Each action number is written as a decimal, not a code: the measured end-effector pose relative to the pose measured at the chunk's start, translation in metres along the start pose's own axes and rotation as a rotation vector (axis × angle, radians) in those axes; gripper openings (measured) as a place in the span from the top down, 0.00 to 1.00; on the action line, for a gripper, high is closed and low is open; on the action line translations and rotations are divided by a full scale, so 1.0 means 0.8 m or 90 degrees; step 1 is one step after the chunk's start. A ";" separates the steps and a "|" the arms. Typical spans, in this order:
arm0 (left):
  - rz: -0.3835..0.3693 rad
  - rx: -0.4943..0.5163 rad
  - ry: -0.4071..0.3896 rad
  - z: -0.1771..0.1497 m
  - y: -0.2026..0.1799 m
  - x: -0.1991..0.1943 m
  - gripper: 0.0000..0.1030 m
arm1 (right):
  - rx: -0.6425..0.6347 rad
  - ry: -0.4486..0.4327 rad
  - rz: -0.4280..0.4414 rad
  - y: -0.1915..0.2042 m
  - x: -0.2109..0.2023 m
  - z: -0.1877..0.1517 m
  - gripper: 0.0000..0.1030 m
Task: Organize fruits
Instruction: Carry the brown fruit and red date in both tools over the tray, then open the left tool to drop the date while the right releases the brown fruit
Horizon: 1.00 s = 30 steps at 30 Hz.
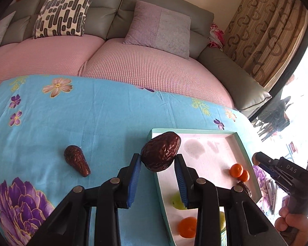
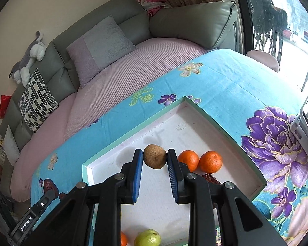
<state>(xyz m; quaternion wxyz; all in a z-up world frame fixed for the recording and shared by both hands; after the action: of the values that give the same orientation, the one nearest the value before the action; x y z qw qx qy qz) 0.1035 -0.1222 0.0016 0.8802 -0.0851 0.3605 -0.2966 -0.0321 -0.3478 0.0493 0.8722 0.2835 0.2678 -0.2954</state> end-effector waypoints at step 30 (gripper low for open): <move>0.006 0.079 0.123 -0.056 -0.051 0.097 0.65 | -0.041 0.157 -0.040 -0.009 0.086 -0.054 0.75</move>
<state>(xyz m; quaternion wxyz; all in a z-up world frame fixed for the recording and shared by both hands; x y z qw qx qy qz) 0.0980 -0.1976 -0.0616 0.8462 0.0006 0.4250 -0.3215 -0.0027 -0.3494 -0.0271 0.8318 0.2806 0.3910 -0.2767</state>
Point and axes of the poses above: each gripper's, at about its wrist camera, not at the fingertips, and x roughly the way its jaws point, y to its left, z to its top, the point moved 1 cm from there along x, roughly the way its jaws point, and after that the axes turned 11 degrees about -y, right-handed, at the moved point
